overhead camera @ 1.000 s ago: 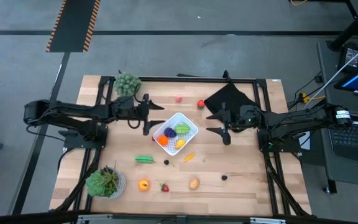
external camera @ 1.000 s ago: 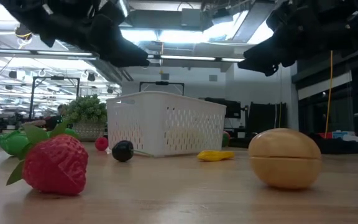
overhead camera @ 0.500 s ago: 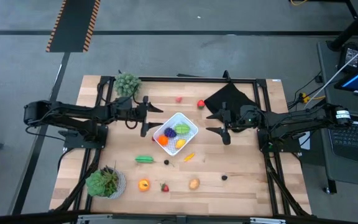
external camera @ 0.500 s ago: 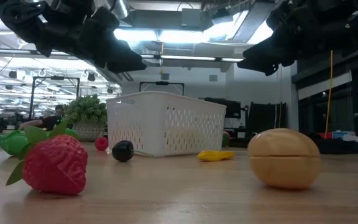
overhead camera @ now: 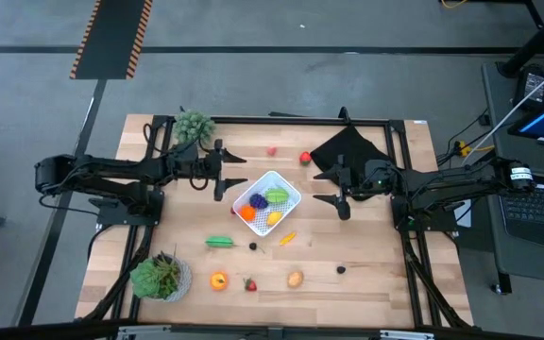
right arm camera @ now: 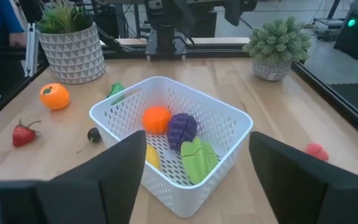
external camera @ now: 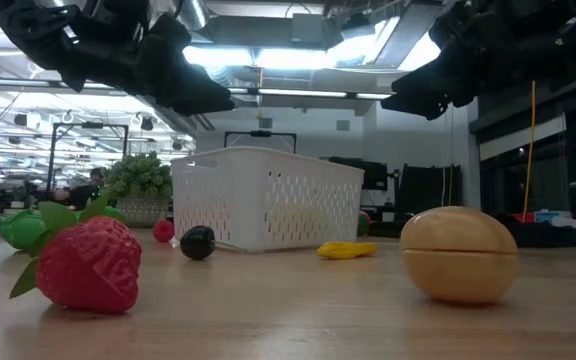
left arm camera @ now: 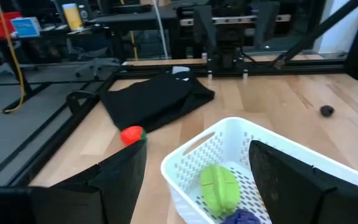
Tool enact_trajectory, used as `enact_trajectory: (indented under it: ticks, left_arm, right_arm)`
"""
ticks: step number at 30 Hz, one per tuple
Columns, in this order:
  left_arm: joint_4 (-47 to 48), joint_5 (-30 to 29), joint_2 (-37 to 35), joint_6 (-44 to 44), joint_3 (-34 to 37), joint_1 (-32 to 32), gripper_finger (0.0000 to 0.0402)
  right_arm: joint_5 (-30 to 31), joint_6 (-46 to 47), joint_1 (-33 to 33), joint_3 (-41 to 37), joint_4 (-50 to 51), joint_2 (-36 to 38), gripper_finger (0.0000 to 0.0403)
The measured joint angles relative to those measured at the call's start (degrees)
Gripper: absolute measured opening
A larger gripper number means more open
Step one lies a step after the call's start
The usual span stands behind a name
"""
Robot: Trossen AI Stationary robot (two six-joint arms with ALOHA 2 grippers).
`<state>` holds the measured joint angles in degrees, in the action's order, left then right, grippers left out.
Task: Pick and placing Produce into tupperware
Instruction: Put the top strawberry into the white bin
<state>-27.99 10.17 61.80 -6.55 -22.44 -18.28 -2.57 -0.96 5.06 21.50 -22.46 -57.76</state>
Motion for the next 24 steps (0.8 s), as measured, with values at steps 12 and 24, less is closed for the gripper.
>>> enact_trajectory:
  ticks: [12,24]
  left_arm:
    - [0.02,0.09,0.00,-0.07,0.00,-5.13,0.0275]
    - [0.04,5.55,0.00,-0.07,0.00,-8.02,0.0275]
  right_arm:
    - [4.58,1.73,1.71,3.53,3.74,-0.02,0.0303]
    - [8.17,13.84,12.64,20.29,25.91,-7.83,0.0303]
